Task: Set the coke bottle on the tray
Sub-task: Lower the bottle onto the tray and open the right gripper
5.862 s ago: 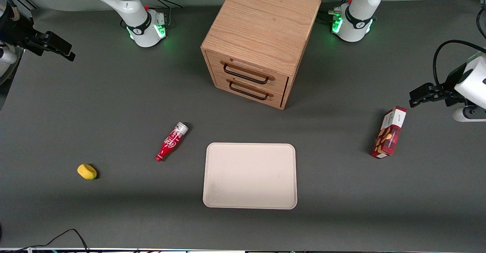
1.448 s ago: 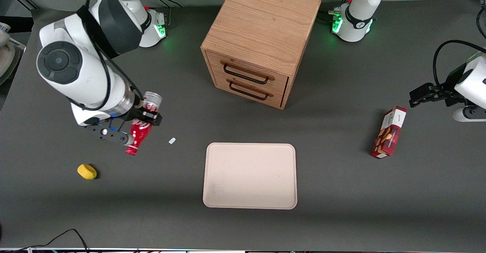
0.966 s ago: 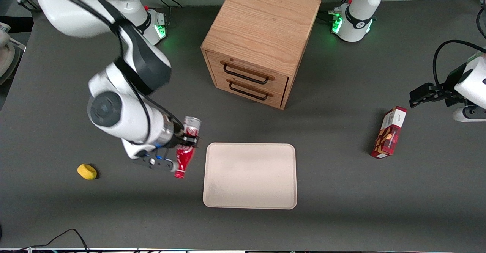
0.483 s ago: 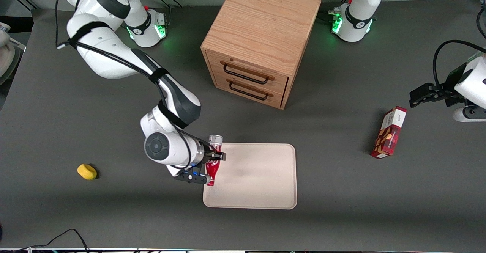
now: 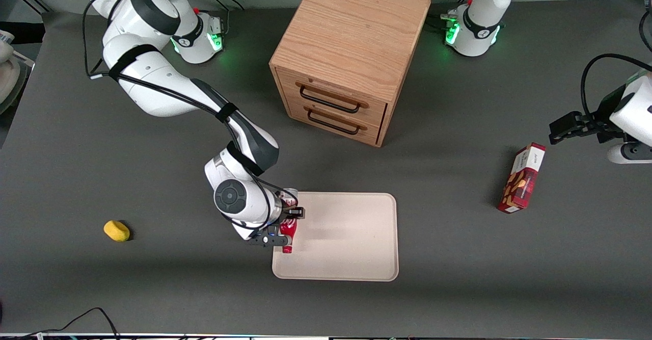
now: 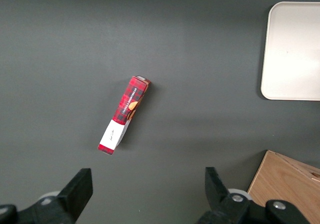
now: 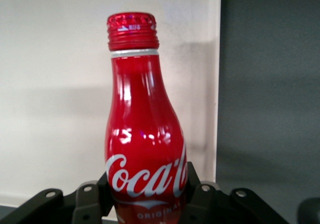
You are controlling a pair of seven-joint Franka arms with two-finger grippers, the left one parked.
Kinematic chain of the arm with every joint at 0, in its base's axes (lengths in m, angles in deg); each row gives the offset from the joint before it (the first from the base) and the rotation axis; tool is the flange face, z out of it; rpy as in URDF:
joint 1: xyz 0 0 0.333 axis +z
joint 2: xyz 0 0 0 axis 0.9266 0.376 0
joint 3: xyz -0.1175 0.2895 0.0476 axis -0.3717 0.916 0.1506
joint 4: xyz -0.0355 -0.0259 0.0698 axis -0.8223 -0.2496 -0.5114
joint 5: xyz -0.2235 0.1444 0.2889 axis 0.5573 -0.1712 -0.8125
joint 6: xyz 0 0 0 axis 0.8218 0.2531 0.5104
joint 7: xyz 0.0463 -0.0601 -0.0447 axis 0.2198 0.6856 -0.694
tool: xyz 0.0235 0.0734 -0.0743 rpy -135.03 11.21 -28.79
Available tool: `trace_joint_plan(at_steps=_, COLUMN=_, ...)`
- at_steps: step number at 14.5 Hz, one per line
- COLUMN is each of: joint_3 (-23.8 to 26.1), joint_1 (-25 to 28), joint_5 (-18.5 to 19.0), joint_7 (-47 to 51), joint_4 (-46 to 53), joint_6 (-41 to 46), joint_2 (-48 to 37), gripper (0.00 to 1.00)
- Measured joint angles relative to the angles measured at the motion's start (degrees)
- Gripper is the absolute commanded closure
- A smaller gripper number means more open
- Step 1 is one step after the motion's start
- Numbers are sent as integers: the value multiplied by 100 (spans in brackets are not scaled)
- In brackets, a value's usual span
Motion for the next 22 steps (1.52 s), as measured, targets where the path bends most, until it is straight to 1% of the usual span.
trace_joint_plan(at_steps=4, joint_3=-3, joint_1=0, joint_5=161, joint_7=-10, joint_4=-1, joint_6=-126, joint_2=99, gripper=100)
trace_joint_plan(at_steps=7, joint_3=-9, joint_1=0, joint_5=203, joint_7=-13, joint_4=-2, joint_6=-253, joint_2=201, gripper=100)
trace_joint_plan(at_steps=8, joint_3=-9, joint_1=1, joint_5=207, joint_7=-14, joint_4=-2, joint_6=-260, joint_2=224, gripper=77)
trace_joint_plan(at_steps=9, joint_3=-9, joint_1=2, joint_5=208, joint_7=-14, joint_4=-2, joint_6=-265, joint_2=242, gripper=3)
trace_joint_plan(at_steps=10, joint_3=-9, joint_1=2, joint_5=208, joint_7=-14, joint_4=-2, joint_6=-265, joint_2=249, gripper=0)
trace_joint_plan(at_steps=22, joint_3=1, joint_1=2, joint_5=209, joint_7=-12, joint_4=8, joint_6=-330, joint_2=247, gripper=0)
